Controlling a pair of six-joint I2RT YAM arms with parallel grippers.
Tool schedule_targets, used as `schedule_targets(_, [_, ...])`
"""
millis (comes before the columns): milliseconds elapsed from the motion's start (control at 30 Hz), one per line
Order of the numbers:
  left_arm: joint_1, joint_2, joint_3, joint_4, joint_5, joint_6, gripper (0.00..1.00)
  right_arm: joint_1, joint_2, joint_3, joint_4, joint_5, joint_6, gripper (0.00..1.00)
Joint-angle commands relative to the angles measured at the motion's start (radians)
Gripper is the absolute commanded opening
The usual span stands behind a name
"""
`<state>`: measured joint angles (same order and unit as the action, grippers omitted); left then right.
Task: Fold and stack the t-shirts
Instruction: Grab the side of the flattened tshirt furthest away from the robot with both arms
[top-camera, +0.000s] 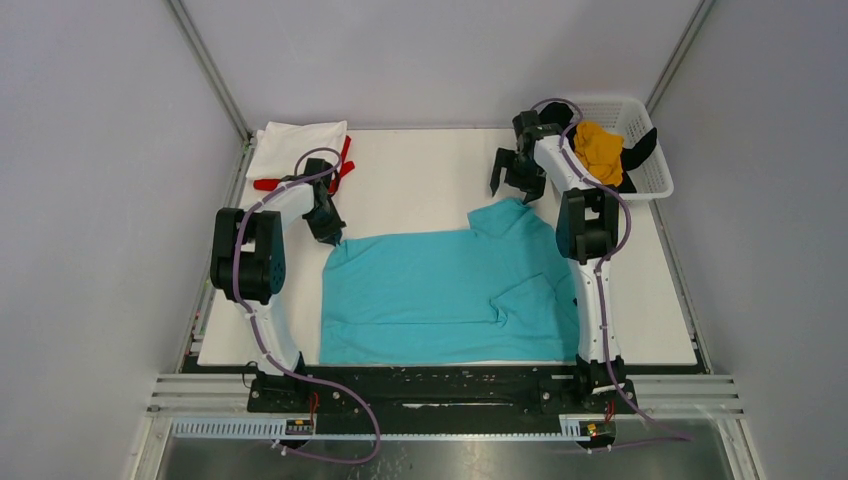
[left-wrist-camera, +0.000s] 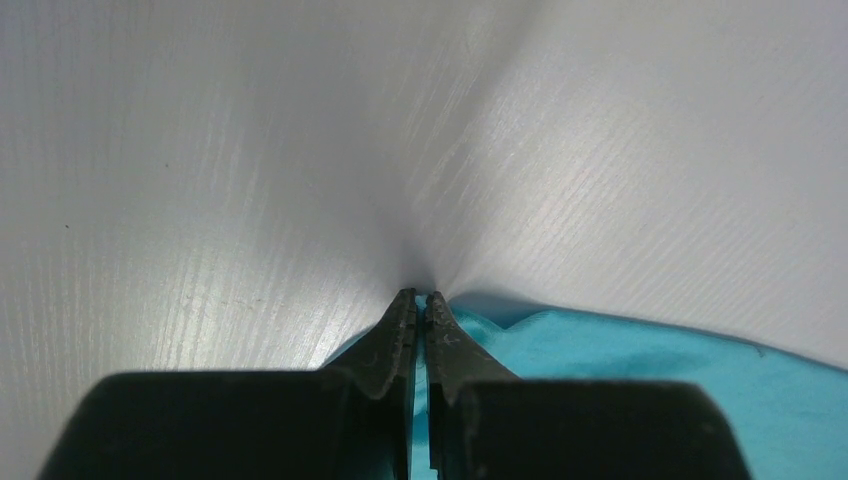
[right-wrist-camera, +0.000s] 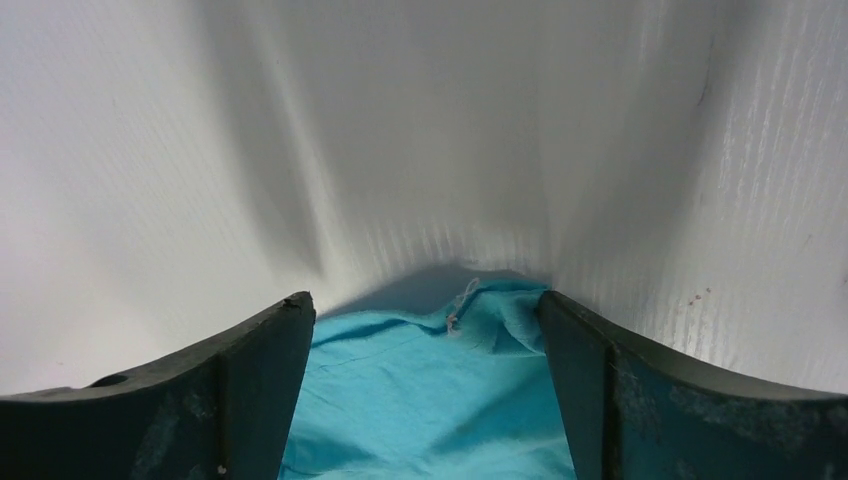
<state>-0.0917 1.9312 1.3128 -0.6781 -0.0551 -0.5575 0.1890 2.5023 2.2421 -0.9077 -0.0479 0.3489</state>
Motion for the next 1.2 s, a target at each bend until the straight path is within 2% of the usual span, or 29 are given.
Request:
schedule_targets(0, [-0.002, -0.043, -0.018, 0.013, 0.013, 0.002, 0.00, 0.037, -0.025, -0.038, -0.062, 0.020, -0.015, 0.88])
schedule_targets(100, [-0.002, -0.044, -0.020, 0.014, 0.013, 0.001, 0.00, 0.044, -0.028, -0.040, -0.072, 0.070, -0.016, 0.76])
schedule_targets(333, [-0.002, -0.046, -0.017, 0.014, 0.014, 0.000, 0.00, 0.048, -0.026, -0.032, -0.076, 0.133, 0.005, 0.27])
schedule_targets(500, [-0.002, -0.062, -0.013, 0.018, 0.017, -0.009, 0.00, 0.047, -0.073, -0.022, -0.042, 0.128, -0.014, 0.00])
schedule_targets(600, [-0.001, -0.088, -0.023, 0.024, 0.004, -0.021, 0.00, 0.049, -0.160, -0.086, -0.006, 0.120, -0.046, 0.00])
schedule_targets(833, [-0.002, -0.177, -0.068, 0.028, 0.013, -0.035, 0.00, 0.056, -0.485, -0.523, 0.211, -0.014, -0.094, 0.00])
schedule_targets(1167, [-0.009, -0.358, -0.223, 0.085, 0.013, -0.068, 0.00, 0.100, -0.829, -0.874, 0.247, -0.010, -0.121, 0.00])
